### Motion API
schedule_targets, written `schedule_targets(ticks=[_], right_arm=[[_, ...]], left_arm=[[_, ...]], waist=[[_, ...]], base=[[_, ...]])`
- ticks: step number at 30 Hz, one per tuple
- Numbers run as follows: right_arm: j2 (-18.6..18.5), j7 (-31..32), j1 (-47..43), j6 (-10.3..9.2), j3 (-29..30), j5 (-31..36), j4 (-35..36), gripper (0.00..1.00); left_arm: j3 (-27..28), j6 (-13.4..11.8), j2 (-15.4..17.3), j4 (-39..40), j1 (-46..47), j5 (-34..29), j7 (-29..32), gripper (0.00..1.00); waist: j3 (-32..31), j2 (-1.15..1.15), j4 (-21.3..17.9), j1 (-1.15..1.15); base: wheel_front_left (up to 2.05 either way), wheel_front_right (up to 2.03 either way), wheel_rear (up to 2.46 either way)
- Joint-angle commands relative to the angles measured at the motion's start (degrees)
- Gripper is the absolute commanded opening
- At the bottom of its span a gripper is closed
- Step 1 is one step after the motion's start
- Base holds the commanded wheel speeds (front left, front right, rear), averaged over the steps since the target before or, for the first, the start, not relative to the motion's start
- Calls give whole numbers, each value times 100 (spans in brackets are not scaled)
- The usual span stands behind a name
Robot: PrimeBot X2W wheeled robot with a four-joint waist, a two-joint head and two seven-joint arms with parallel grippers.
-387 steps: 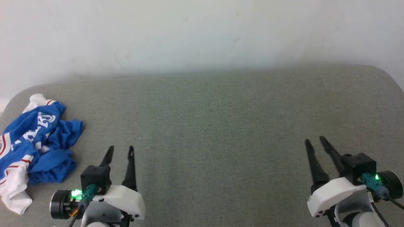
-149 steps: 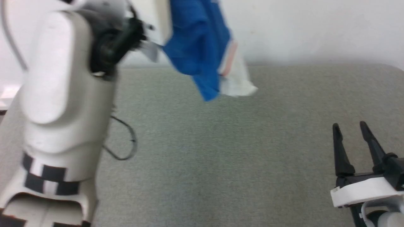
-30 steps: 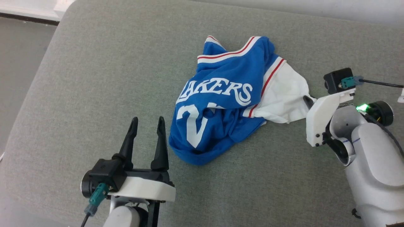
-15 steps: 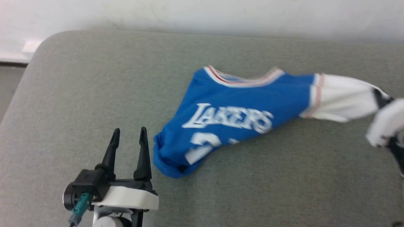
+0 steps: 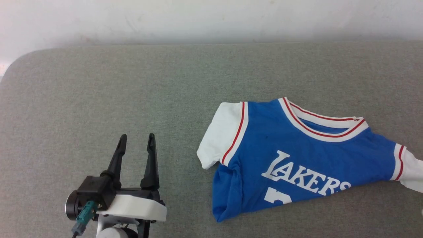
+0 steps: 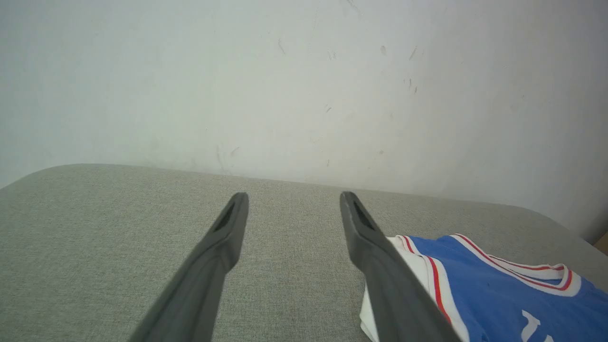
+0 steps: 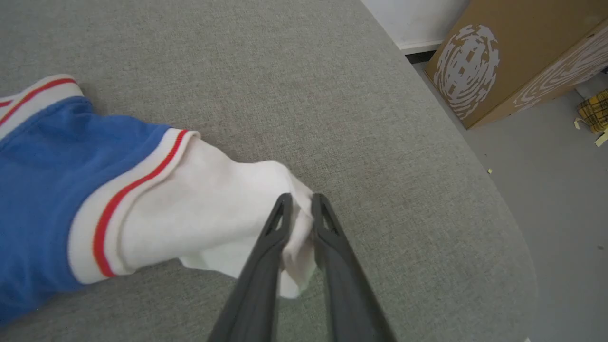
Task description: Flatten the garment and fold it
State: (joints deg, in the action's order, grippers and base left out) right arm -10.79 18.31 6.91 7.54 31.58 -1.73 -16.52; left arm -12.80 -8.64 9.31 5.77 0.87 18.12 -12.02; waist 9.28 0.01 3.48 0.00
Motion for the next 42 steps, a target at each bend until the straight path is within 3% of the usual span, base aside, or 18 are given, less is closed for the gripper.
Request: schedule_targets(ticks=[1, 5, 11, 18, 23, 27, 34, 42], right_arm=[[65, -124, 123, -5, -52, 40, -8, 100], [122, -578, 374, -5, -354, -21, 206, 100], [406, -1307, 496, -5, -821, -433, 1164, 100], [777, -1856, -461, -5, -1226, -598, 2349, 100], [789, -2042, -1118, -5, -1386, -1178, 2511, 100], [790, -2114, -1239, -5, -1451, -1271, 2531, 100], [791, -2111, -1117, -5, -1475, -1285, 2587, 100], [791, -2128, -882, -5, -1560, -1346, 2497, 100]], left_arm=[[1, -37, 30, -32, -90, -4, 24, 100], [-9, -26, 31, -65, -101, 29, 7, 100], [-27, -5, 43, -50, -141, 28, -73, 100], [-130, 31, 100, -54, -340, -80, -162, 100], [-174, -11, 137, -116, -496, -138, -177, 100], [-207, 6, 208, -100, -375, -179, -60, 100], [-501, 272, 365, -289, 600, -315, 803, 100], [-1036, 741, 439, -1225, 1865, -482, 2178, 100]], waist=[[-70, -1, -63, 0], [-175, -1, -118, 0], [-309, -1, -141, 0], [-413, -1, -116, 0], [-429, -1, -209, 0], [-376, -1, -337, 0], [-106, -1, -486, 0], [301, -1, -596, 0]], base=[[0, 0, 0], [0, 0, 0], [0, 0, 0], [0, 0, 0], [0, 0, 0], [0, 0, 0], [0, 0, 0], [0, 0, 0]])
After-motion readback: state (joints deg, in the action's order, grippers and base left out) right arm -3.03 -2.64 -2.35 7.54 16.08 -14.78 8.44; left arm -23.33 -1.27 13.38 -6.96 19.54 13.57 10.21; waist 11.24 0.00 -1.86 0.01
